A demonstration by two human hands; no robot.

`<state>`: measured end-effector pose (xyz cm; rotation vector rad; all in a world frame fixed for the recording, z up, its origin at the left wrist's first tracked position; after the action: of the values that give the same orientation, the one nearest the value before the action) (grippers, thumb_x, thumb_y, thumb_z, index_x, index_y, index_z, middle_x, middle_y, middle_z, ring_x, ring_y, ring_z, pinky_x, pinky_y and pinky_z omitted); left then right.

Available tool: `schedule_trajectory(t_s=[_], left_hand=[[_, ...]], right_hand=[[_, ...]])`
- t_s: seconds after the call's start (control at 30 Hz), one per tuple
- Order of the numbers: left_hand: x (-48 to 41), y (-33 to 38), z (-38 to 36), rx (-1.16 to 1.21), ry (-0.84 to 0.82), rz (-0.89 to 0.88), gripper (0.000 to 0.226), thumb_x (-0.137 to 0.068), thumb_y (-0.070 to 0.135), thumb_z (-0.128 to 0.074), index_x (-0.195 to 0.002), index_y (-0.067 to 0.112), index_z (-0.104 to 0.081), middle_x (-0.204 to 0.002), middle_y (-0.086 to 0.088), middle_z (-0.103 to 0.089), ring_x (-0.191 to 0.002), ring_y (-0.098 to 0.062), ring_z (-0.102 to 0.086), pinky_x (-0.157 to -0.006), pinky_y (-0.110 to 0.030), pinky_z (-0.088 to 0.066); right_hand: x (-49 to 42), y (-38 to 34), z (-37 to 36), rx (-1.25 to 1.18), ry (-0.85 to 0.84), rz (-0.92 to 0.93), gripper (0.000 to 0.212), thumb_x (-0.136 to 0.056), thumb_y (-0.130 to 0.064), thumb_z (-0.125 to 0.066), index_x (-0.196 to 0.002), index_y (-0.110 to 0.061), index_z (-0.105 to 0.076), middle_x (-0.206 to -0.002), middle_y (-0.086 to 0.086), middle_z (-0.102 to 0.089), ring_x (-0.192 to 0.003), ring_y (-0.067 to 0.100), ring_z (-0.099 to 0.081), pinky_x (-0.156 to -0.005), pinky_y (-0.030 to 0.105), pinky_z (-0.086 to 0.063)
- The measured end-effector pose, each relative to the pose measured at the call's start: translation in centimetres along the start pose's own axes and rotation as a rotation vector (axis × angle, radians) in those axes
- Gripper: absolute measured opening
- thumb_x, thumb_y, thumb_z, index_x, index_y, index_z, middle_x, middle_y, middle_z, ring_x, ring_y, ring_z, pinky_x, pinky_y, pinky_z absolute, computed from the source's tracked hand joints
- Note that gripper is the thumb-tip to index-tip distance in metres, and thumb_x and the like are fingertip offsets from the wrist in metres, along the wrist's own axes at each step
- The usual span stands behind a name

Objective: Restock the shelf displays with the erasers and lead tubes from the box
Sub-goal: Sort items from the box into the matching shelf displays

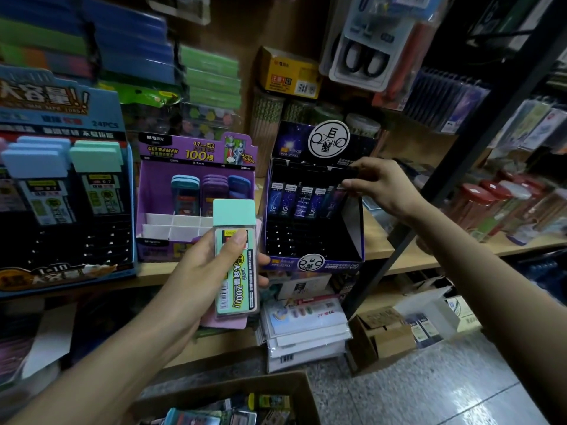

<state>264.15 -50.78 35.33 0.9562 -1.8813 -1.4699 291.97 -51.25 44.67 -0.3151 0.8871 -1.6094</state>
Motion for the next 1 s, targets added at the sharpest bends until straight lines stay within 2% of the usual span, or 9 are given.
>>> schedule_trajectory(t_s=[0.07,0.23,0.33,0.43,0.6,0.73,0.83,0.93,1.0], left_hand=[[0.0,0.0,0.0,0.004,0.002,-0.001,0.034,-0.082,0.044,-0.052,-0.106,0.022,-0.06,-0.091,-0.006,-0.074,-0.075,-0.024,-0.072,-0.056,-0.026,-0.056],[0.0,0.0,0.1,0.002,0.0,-0.002,0.034,-0.082,0.043,-0.051,-0.107,0.022,-0.059,-0.091,-0.006,-0.074,-0.076,-0.024,-0.072,-0.056,-0.026,-0.056],[0.0,0.0,0.0,-0.001,-0.006,-0.006,0.034,-0.082,0.043,-0.051,-0.107,0.022,-0.06,-0.091,-0.006,-0.074,-0.075,-0.024,-0.072,-0.056,-0.026,-0.056],[-0.1,-0.1,0.0,0.003,-0.009,-0.005,0.034,-0.081,0.044,-0.052,-0.106,0.022,-0.06,-0.092,-0.006,-0.074,-0.076,-0.025,-0.072,-0.057,-0.027,-0.056],[-0.2,-0.1,-0.2,0.012,-0.015,-0.011,0.036,-0.079,0.045,-0.053,-0.105,0.022,-0.06,-0.091,-0.006,-0.074,-0.075,-0.024,-0.072,-0.056,-0.025,-0.055],[0.0,0.1,-0.1,0.015,-0.01,-0.022,0.035,-0.079,0.043,-0.055,-0.106,0.021,-0.06,-0.09,-0.007,-0.074,-0.072,-0.023,-0.072,-0.055,-0.025,-0.054],[0.2,0.5,0.1,0.013,-0.001,-0.041,0.036,-0.074,0.042,-0.061,-0.105,0.023,-0.061,-0.09,-0.008,-0.074,-0.07,-0.024,-0.072,-0.054,-0.025,-0.054],[0.5,0.7,0.3,-0.005,0.017,-0.046,0.037,-0.069,0.04,-0.067,-0.103,0.026,-0.063,-0.088,-0.009,-0.074,-0.069,-0.026,-0.072,-0.055,-0.027,-0.055],[0.8,0.8,0.5,-0.029,0.029,-0.046,0.036,-0.069,0.039,-0.068,-0.102,0.026,-0.063,-0.087,-0.008,-0.074,-0.069,-0.025,-0.071,-0.055,-0.026,-0.055]], right_hand=[[-0.1,0.1,0.0,-0.002,-0.011,-0.011,0.012,-0.086,-0.006,-0.064,-0.096,-0.011,-0.064,-0.089,0.01,-0.069,-0.078,0.016,-0.065,-0.072,0.028,-0.054],[0.0,-0.1,-1.0,0.055,-0.093,0.001,0.015,-0.086,-0.002,-0.063,-0.1,0.001,-0.063,-0.092,0.008,-0.067,-0.072,0.0,-0.063,-0.067,0.014,-0.052],[0.0,0.5,-1.3,-0.009,-0.039,-0.052,0.015,-0.086,0.0,-0.061,-0.1,0.005,-0.062,-0.096,0.014,-0.067,-0.076,0.01,-0.065,-0.066,0.014,-0.053],[-0.1,0.9,-1.9,0.078,0.017,-0.096,0.007,-0.085,-0.005,-0.065,-0.086,0.002,-0.063,-0.093,0.02,-0.07,-0.072,0.016,-0.066,-0.062,0.014,-0.053],[-0.4,0.6,-1.9,0.441,0.026,-0.181,0.033,-0.087,-0.023,-0.065,-0.083,0.01,-0.067,-0.083,0.024,-0.069,-0.08,0.034,-0.066,-0.079,0.047,-0.052],[1.2,-1.8,-1.9,0.587,0.096,-0.125,0.034,-0.09,-0.028,-0.061,-0.087,0.005,-0.068,-0.083,0.022,-0.069,-0.08,0.035,-0.066,-0.078,0.05,-0.051],[3.5,-4.8,-3.4,0.334,0.154,-0.076,0.031,-0.092,-0.035,-0.056,-0.086,-0.007,-0.067,-0.078,0.009,-0.069,-0.072,0.022,-0.065,-0.071,0.042,-0.054],[5.8,-8.0,-8.1,-0.126,-0.066,-0.11,0.024,-0.091,-0.038,-0.057,-0.083,-0.017,-0.066,-0.071,-0.003,-0.061,-0.06,0.005,-0.054,-0.056,0.027,-0.047],[6.7,-9.9,-10.5,-0.259,-0.167,-0.121,0.015,-0.09,-0.031,-0.06,-0.087,-0.016,-0.065,-0.071,-0.004,-0.059,-0.058,0.004,-0.053,-0.05,0.018,-0.044]])
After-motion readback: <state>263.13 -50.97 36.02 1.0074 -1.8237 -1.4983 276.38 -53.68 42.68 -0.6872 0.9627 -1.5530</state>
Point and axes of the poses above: each hand's wrist, its own x-axis away from the middle knuckle, its own z-axis out of the back of the hand, y = z × x, the point moved 8 cm from there along -x, towards the middle knuckle
